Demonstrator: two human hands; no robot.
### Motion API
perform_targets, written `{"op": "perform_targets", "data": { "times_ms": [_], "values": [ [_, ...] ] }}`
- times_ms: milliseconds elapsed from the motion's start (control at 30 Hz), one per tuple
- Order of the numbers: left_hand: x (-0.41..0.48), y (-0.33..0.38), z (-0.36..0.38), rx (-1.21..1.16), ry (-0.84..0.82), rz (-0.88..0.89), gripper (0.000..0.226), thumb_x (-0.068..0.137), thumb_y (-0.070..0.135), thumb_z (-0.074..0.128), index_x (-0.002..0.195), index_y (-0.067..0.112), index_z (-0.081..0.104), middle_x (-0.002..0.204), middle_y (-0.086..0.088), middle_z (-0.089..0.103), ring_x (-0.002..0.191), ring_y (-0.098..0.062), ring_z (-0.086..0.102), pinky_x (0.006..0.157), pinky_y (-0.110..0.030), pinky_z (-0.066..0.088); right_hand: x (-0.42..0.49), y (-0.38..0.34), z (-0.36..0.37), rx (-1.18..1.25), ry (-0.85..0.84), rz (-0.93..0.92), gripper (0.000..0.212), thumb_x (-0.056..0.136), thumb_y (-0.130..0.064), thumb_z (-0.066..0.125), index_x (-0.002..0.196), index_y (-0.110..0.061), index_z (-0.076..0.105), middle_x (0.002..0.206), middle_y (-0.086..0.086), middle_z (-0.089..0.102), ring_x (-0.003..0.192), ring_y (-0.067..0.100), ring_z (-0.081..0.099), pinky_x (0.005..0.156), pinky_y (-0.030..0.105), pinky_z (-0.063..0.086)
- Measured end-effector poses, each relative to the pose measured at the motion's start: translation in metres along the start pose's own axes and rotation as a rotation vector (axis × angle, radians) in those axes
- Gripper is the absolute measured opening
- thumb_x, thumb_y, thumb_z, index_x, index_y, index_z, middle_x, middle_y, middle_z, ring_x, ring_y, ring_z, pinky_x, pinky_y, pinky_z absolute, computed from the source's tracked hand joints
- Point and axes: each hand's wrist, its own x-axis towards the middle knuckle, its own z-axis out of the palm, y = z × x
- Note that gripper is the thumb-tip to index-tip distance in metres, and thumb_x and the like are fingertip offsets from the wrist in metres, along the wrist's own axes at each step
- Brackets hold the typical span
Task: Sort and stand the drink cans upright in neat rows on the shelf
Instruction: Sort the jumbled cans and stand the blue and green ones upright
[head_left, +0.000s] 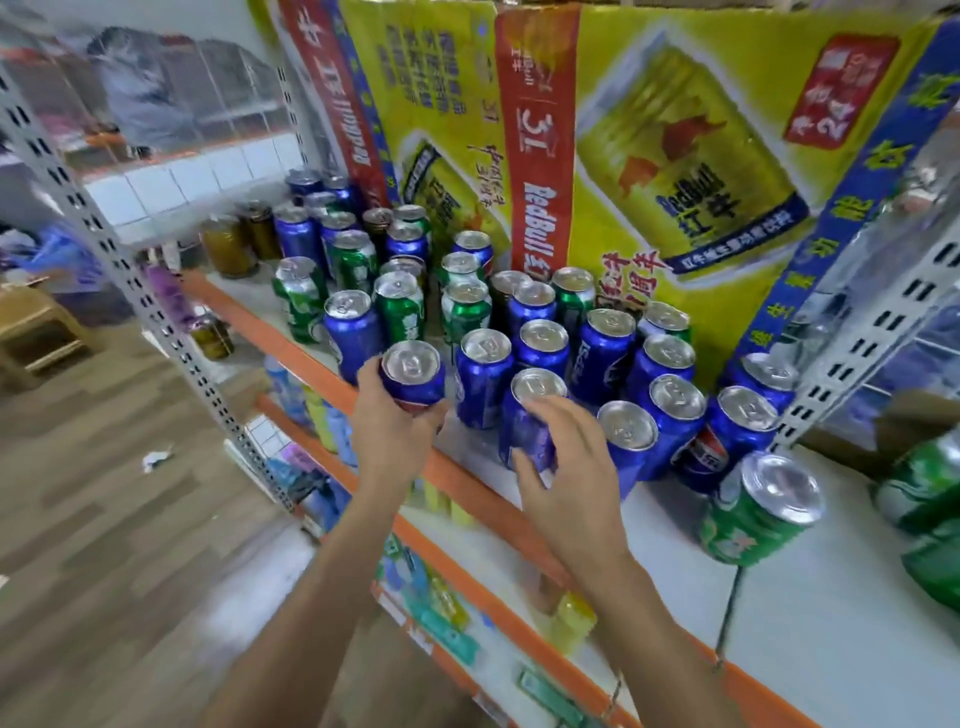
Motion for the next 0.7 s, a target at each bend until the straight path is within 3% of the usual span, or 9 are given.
{"op": "perform_targets", "data": {
  "times_ms": [133,267,400,500,600,700],
  "values": [
    [0.033,-0.004,0.015,0.098,-0.045,-0.058,0.070,0.074,0.022,0.080,0.129,0.011,0.038,0.123,-0.007,0.058,0.108,-0.025,0.057,0.083,-0.031,0.042,0.018,0.002,-0.003,-0.032,0.006,-0.054,0.034,0.077,-0.012,0.062,0.111,-0.012,0.063,0.114,0.001,0.060,0.110,0.016,0.052,0.099,0.020,0.035],
    [0.044,-0.001,0.026,0.085,-0.128,-0.052,0.069,0.078,0.012,0.076,0.134,0.010,0.036,0.120,-0.005,0.059,0.076,-0.008,0.060,0.077,-0.025,0.041,0.027,0.007,-0.006,-0.021,-0.095,-0.061,0.030,0.079,-0.018,0.060,0.109,-0.014,0.064,0.112,-0.002,0.060,0.108,0.016,0.054,0.097,0.018,0.036],
    [0.054,-0.006,0.019,0.140,-0.251,-0.032,0.079,0.078,0.004,0.073,0.141,0.012,0.027,0.124,-0.004,0.052,0.107,-0.016,0.052,0.087,-0.028,0.039,0.035,0.002,-0.007,0.023,-0.141,-0.109,0.032,0.081,-0.028,0.052,0.108,-0.017,0.064,0.112,-0.004,0.060,0.108,0.013,0.053,0.096,0.017,0.036],
    [0.059,-0.004,0.013,0.297,-0.308,-0.032,0.073,0.077,0.007,0.068,0.139,0.013,0.030,0.120,-0.007,0.053,0.108,-0.024,0.053,0.083,-0.035,0.044,0.044,-0.003,-0.005,0.007,-0.179,-0.112,0.032,0.081,-0.030,0.051,0.107,-0.017,0.064,0.112,-0.005,0.059,0.106,0.010,0.051,0.093,0.015,0.036],
    [0.072,0.020,0.009,0.523,-0.202,0.152,0.070,0.076,0.000,0.062,0.140,0.004,0.035,0.134,-0.019,0.042,0.120,-0.040,0.044,0.091,-0.045,0.041,0.067,-0.006,-0.002,0.007,-0.200,-0.127,0.028,0.082,-0.025,0.056,0.108,-0.017,0.063,0.111,-0.005,0.058,0.106,0.009,0.050,0.092,0.009,0.032],
    [0.097,0.049,0.010,0.557,-0.242,0.353,0.065,0.075,-0.003,0.058,0.137,0.008,0.044,0.136,-0.016,0.043,0.116,-0.039,0.046,0.089,-0.047,0.042,0.103,-0.008,0.008,-0.055,-0.260,-0.056,0.030,0.085,-0.019,0.061,0.115,-0.019,0.061,0.117,-0.005,0.055,0.112,0.010,0.047,0.094,0.014,0.033]
  ]
}}
